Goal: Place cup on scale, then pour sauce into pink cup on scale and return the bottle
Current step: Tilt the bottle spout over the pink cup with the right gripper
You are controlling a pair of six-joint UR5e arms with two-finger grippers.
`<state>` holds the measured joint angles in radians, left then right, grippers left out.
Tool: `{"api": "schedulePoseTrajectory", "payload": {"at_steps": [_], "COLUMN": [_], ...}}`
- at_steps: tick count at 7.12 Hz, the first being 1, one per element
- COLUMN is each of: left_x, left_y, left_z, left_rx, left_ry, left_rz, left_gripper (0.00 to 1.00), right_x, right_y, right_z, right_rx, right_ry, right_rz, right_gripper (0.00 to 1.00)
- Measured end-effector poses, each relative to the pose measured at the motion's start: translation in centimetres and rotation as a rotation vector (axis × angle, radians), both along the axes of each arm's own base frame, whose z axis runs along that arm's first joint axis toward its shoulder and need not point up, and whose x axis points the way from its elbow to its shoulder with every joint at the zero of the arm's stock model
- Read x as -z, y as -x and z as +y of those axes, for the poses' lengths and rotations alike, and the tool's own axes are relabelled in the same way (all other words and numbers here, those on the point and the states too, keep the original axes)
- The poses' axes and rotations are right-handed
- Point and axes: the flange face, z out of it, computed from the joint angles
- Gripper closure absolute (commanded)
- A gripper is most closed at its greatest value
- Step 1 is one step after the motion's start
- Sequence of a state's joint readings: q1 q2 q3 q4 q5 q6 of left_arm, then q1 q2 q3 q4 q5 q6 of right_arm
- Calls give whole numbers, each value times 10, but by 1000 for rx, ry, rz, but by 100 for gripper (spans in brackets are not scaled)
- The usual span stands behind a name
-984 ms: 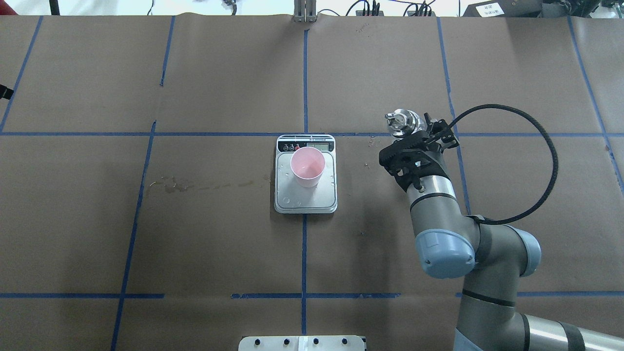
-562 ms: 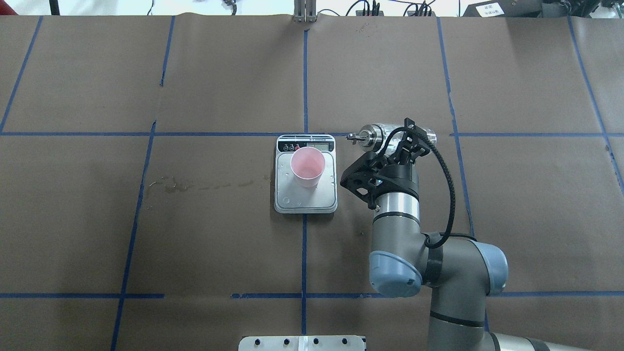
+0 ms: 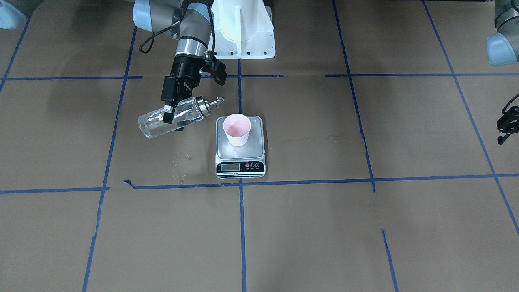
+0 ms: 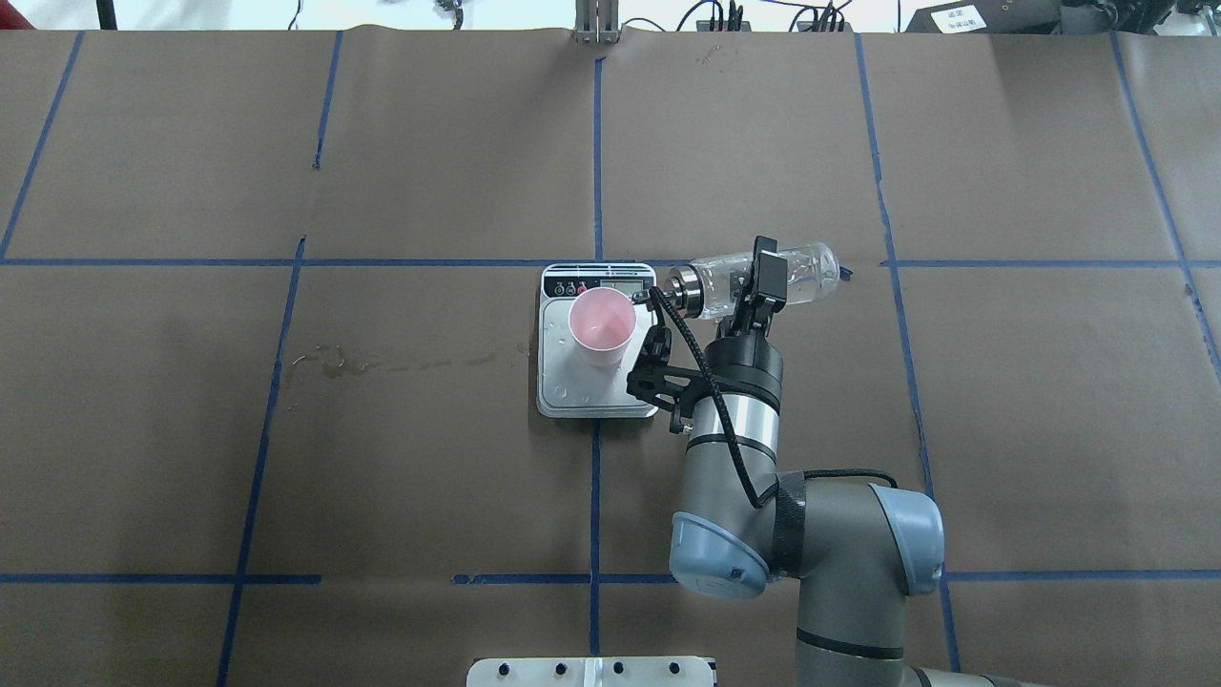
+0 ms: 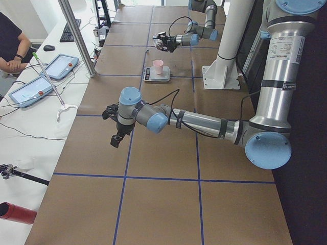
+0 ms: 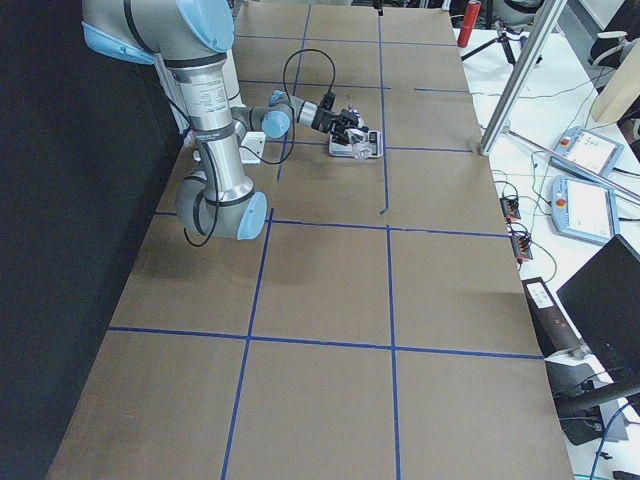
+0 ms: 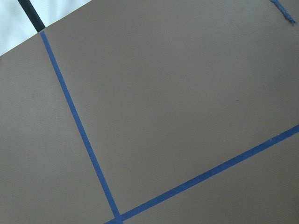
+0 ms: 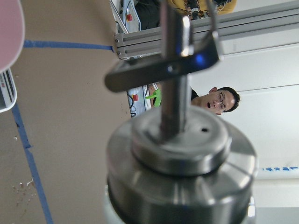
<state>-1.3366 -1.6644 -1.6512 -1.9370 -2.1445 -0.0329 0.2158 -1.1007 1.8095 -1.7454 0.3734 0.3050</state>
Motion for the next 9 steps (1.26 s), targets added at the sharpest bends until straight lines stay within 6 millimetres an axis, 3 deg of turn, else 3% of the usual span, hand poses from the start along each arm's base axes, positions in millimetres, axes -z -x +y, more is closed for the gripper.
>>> {"api": "schedulePoseTrajectory", "payload": {"at_steps": [3, 9], "left_x": [-2, -15], "left_y": [4, 12], "left_z": [-1, -2], "left_rx": [7, 19], "left_ry": [4, 22], "left_rz": [-1, -4], "left_gripper": [0, 0], "right_x": [-13, 8], "right_y": [5, 0], "right_z": [-12, -26], "right_rx": [7, 42], "right_ry": [-9, -37], "right_rz": [168, 443], "right_gripper": [100, 100]}}
